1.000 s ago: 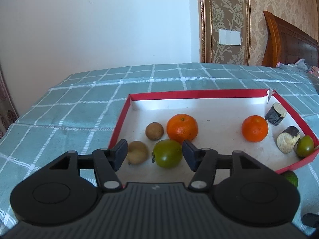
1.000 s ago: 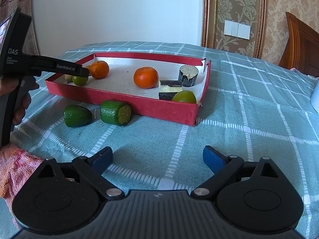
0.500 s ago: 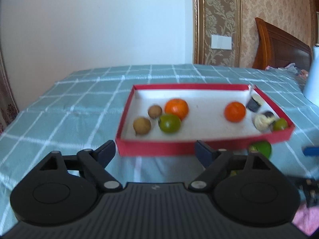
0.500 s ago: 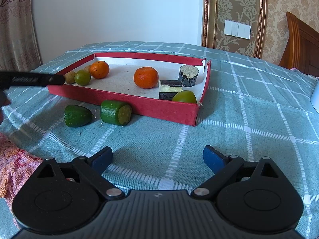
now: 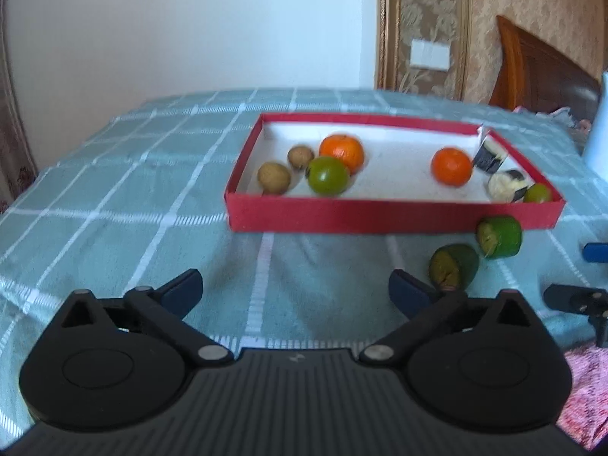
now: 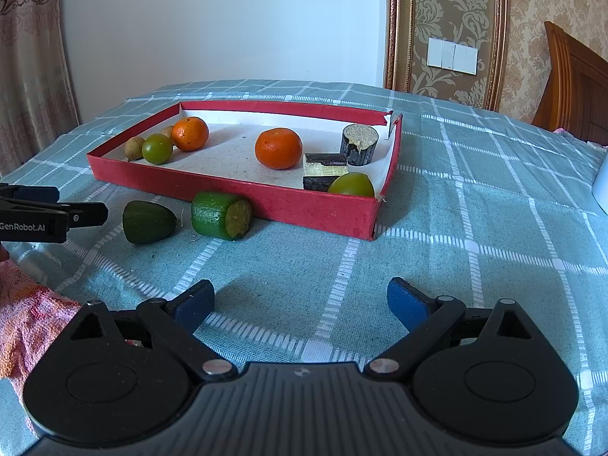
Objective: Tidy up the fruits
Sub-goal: 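Withdraw the left gripper from the tray, then reach the right gripper to a green lime half and grasp it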
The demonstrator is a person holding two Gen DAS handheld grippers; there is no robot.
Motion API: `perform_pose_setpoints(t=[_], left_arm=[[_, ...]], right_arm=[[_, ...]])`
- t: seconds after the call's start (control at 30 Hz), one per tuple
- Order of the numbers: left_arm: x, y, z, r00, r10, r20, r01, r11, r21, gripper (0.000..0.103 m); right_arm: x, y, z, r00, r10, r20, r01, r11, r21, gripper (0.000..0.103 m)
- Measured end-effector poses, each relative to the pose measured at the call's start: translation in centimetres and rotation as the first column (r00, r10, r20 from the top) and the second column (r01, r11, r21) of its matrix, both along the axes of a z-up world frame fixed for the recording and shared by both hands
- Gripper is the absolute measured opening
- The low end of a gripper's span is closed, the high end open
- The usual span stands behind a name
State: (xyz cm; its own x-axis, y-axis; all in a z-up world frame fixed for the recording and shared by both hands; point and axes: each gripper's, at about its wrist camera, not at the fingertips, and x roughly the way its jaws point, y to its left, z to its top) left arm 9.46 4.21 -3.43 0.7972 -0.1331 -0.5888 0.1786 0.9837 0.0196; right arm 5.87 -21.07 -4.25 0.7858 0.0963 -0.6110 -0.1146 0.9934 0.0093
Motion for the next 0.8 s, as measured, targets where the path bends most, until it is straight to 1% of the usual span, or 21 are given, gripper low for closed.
perform_pose_setpoints(t=[0.07, 0.13, 0.2, 0.27, 0.3, 0.33, 0.47, 0.6, 0.67, 0.8], left_arm=[[0.2, 0.1, -0.2, 1.0, -0.002, -0.021, 0.002, 1.0, -0.005, 0.103], [0.3, 0.2, -0.3, 1.0, -0.006, -0.028, 0.005, 1.0, -0.012, 0.103], [0.3, 0.4, -0.3, 0.999, -0.005, -0.034, 0.005, 1.0, -0.02, 0.103], [0.4, 0.5, -0.3, 0.999, -0.005, -0.036, 0.004, 1.0, -0.027, 0.103], [0.4, 0.5, -0.3, 0.999, -0.005, -0.036, 0.004, 1.0, -0.027, 0.103], [0.4, 0.5, -0.3, 0.999, -0.005, -0.036, 0.004, 1.0, -0.025, 0.103], [0.5, 0.5, -0.3, 0.999, -0.005, -0.036, 0.004, 1.0, -0.027, 0.103], [0.4, 0.6, -0.2, 0.999, -0.005, -0.035, 0.004, 0.999, -0.04, 0.103], [0.4, 0.7, -0.2, 0.999, -0.005, -0.035, 0.003, 0.999, -0.044, 0.103], [0.4, 0.7, -0.2, 0.999, -0.005, -0.034, 0.004, 0.999, -0.051, 0.103]], right_arm=[[-0.1, 0.1, 0.0, 1.0, -0.019, 0.004, 0.019, 1.0, -0.003, 0.098], [-0.3, 0.1, 0.1, 0.998, -0.065, 0.022, 0.065, 0.998, -0.002, 0.098], [-0.2, -0.2, 0.2, 0.995, -0.094, 0.014, 0.094, 0.994, 0.05, 0.098], [0.1, -0.5, 0.4, 0.996, -0.092, -0.008, 0.092, 0.987, 0.133, 0.098], [0.2, -0.5, 0.5, 0.995, -0.097, -0.008, 0.097, 0.984, 0.15, 0.098], [0.4, -0.3, 0.7, 0.995, -0.1, -0.006, 0.1, 0.983, 0.154, 0.098], [1.4, 1.2, 1.4, 0.993, -0.116, -0.001, 0.116, 0.986, 0.116, 0.098], [2.5, 1.9, 1.8, 0.992, -0.129, 0.006, 0.126, 0.982, 0.144, 0.098], [3.2, 2.0, 1.9, 0.991, -0.135, -0.004, 0.134, 0.978, 0.159, 0.098], [4.1, 2.4, 1.9, 0.988, -0.153, -0.011, 0.152, 0.974, 0.167, 0.098]])
